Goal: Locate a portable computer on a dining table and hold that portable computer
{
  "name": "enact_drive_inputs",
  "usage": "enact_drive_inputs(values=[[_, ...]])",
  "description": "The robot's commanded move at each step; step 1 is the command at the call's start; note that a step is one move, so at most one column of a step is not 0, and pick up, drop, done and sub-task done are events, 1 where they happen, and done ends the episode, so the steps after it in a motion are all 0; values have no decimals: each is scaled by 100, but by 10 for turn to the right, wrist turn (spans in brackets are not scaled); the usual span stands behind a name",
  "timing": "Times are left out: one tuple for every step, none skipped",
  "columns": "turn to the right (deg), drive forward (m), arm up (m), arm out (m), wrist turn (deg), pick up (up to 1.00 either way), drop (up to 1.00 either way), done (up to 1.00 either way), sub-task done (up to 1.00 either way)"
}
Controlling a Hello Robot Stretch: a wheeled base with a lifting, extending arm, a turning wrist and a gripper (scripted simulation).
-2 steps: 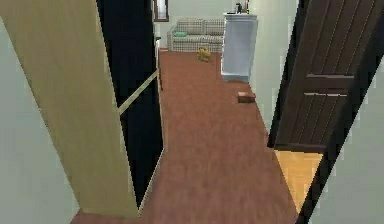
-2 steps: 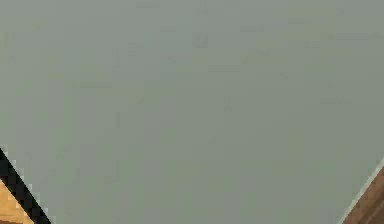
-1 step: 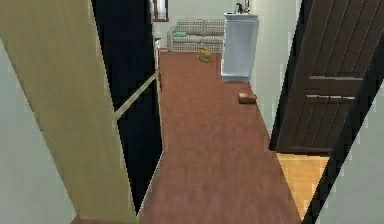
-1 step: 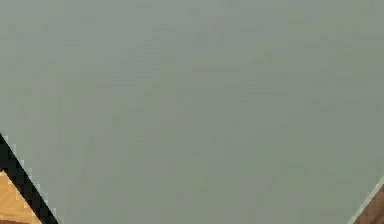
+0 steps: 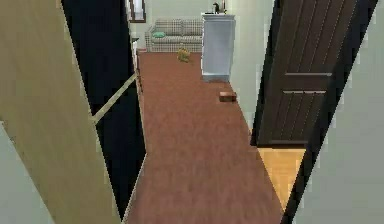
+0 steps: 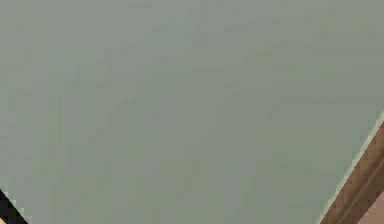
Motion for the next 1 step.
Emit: enact_drive_inputs(values=[[0, 75, 0, 0, 0, 0, 0, 0, 0]])
